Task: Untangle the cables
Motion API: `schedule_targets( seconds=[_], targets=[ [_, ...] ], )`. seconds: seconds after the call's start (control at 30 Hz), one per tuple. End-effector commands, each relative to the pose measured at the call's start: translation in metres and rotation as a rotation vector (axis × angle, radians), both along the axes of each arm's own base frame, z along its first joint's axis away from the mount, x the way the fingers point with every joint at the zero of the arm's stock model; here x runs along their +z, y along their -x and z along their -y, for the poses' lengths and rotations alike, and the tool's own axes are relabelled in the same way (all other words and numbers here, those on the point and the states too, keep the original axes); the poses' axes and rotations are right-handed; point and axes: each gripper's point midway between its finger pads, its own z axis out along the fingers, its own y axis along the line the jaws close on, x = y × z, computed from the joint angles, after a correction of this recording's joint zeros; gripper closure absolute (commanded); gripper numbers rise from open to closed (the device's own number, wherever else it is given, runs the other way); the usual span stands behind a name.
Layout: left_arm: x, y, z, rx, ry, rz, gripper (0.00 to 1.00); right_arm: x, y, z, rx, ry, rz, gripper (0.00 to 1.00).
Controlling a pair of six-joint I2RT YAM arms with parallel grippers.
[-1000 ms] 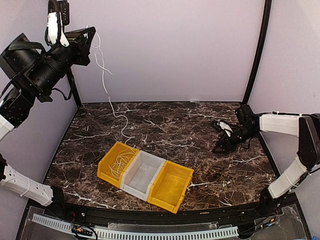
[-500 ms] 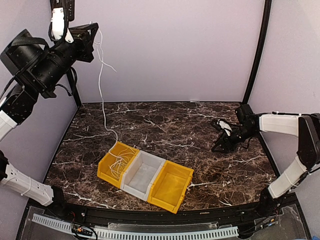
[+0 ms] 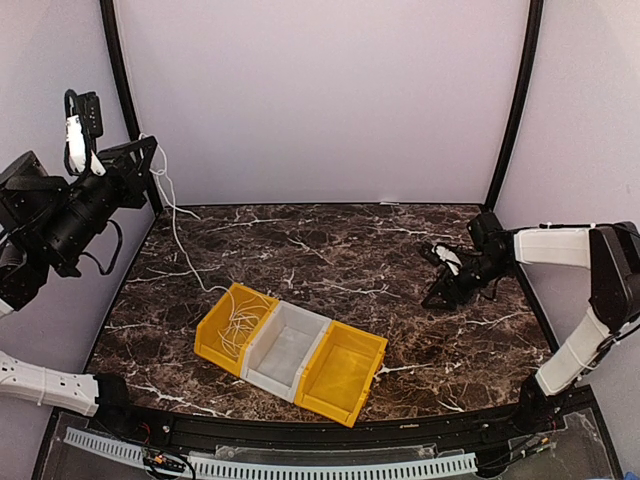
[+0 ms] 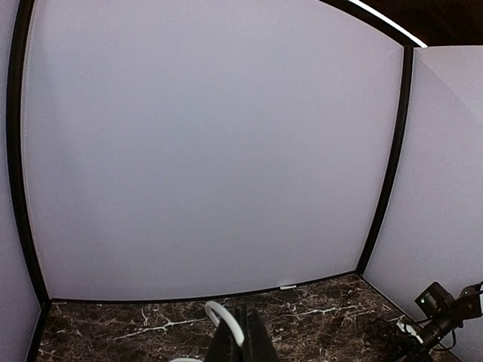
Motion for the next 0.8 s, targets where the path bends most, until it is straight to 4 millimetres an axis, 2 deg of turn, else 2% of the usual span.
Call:
schedule_targets(
  seconds=[0.0, 0.1, 0.17, 0.3, 0.33, 0.5, 0.63, 0.77],
  targets=[
    [-0.019, 0.0, -0.014, 0.038, 0.044, -0.064, 1.0, 0.0, -0.003, -0.003, 0.012, -0.02, -0.01, 0.36],
    [-0.03, -0.002, -0.01, 0.035, 0.022, -0.092, 1.0, 0.0, -0.002, -0.003, 0.013, -0.022, -0.009, 0.36],
    [-0.046, -0.004, 0.0, 0.013, 0.001, -0.129, 1.0, 0.0, -0.002, -0.003, 0.011, -0.02, -0.008, 0.36],
    [-0.095, -0.009, 0.034, -0.075, -0.065, -0.235, 1.0, -0.001, -0.001, -0.003, 0.011, -0.017, -0.01, 0.36],
    [-0.114, -0.01, 0.045, -0.098, -0.102, -0.278, 1.0, -0.002, -0.001, -0.003, 0.012, -0.017, -0.011, 0.36],
    [-0.176, -0.013, 0.073, -0.15, -0.174, -0.412, 1.0, -0.006, -0.001, -0.003, 0.012, -0.016, -0.03, 0.35],
    [-0.199, -0.013, 0.081, -0.174, -0.144, -0.438, 1.0, -0.009, 0.0, -0.003, 0.015, -0.016, -0.039, 0.35],
    [-0.214, -0.014, 0.084, -0.175, -0.116, -0.453, 1.0, -0.011, 0.001, -0.003, 0.016, -0.012, -0.045, 0.35]
  ],
)
